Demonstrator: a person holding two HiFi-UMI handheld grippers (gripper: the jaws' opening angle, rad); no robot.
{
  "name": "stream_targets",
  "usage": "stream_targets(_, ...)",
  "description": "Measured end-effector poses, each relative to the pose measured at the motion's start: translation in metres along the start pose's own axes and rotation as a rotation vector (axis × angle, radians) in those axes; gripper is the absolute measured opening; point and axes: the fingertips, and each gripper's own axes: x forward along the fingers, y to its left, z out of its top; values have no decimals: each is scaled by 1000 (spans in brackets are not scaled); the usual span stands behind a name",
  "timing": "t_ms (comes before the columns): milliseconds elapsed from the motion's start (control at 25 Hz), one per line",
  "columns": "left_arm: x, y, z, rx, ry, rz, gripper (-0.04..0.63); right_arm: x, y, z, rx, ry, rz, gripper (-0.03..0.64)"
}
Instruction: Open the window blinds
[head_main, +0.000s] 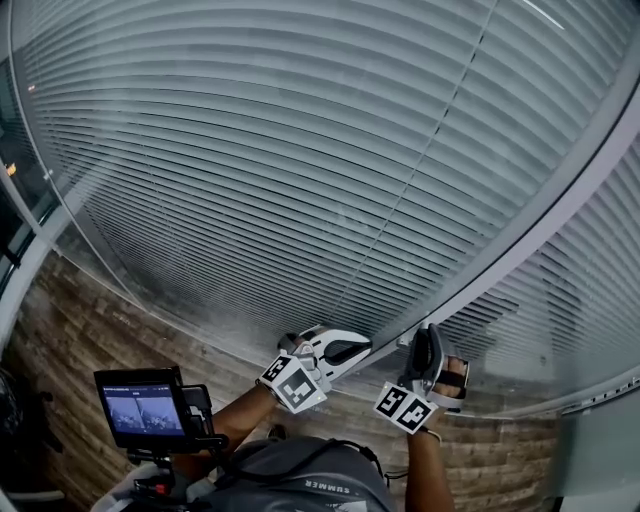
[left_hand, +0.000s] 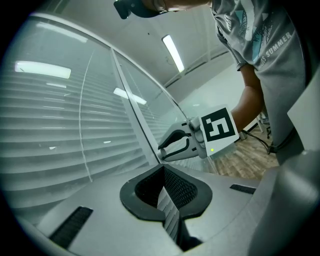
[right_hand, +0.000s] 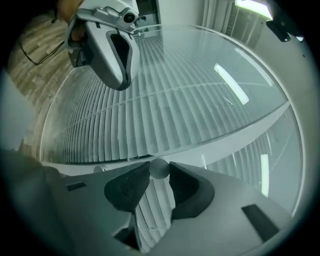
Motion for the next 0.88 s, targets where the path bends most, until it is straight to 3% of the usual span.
stream_targets(80, 0, 0, 2, -2, 5, 1, 3, -1, -3, 1, 173, -17, 43, 118)
stream_targets(240, -1, 2, 0, 0, 9, 5, 4, -9, -11, -5, 903, -67, 167, 120)
stream_targets(280, -1, 3, -1, -3, 10, 8, 4, -10, -13, -7, 1019, -75, 173, 120)
stream_targets(480, -1, 0, -2, -3, 14, 3, 3, -1, -11, -16, 1262, -40, 214, 120)
stream_targets(560, -1, -2, -1, -1, 14, -1, 4, 0, -9, -17, 1317, -35, 227, 120)
stream_targets(680, 0, -2, -2, -2, 14, -4, 3, -1, -10, -16, 1277, -56, 211, 118)
stream_targets(760, 0, -2, -3, -5, 16, -6, 3, -2, -10, -15, 1180, -59, 198, 118)
stream_targets(880, 0, -4, -2, -4, 14, -11, 3, -5, -9, -10, 906, -46, 155, 118)
